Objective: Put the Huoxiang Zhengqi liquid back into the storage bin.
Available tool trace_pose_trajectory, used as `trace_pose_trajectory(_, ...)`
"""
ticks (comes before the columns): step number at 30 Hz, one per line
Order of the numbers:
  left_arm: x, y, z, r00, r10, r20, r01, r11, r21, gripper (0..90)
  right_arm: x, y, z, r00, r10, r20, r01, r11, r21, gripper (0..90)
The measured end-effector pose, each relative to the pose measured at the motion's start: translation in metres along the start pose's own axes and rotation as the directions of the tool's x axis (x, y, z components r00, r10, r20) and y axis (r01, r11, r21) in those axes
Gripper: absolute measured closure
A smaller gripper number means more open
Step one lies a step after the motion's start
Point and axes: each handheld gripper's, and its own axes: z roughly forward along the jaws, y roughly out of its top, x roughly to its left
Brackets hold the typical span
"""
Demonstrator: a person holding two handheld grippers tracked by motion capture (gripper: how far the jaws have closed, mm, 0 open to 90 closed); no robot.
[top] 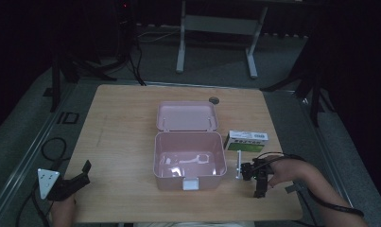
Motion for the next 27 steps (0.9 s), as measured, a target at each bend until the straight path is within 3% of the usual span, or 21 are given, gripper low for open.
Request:
trace_pose_trajectory(7,0.0,0.0,0.0,1.0,0.003,0.0,-0.003,1.0,0.003,0.2,-0.003,0.002,-0.005,0.9994,-0.034,0.01,0.035,0.998,-0.044,16.6)
trace_pose_trajectory(16,0.0,0.0,0.0,1.0,0.004,-0.001,-0.004,1.0,0.002,0.3,-0.016,0.0,-0.038,0.9971,-0.018,0.073,0.023,0.997,-0.08,16.5)
trace_pose_trajectory(27,0.0,0.0,0.001,1.0,0.003,-0.001,-0.003,1.0,0.006,0.2,-0.027,-0.01,-0.074,0.9923,-0.03,0.12,0.046,0.99,-0.133,21.3)
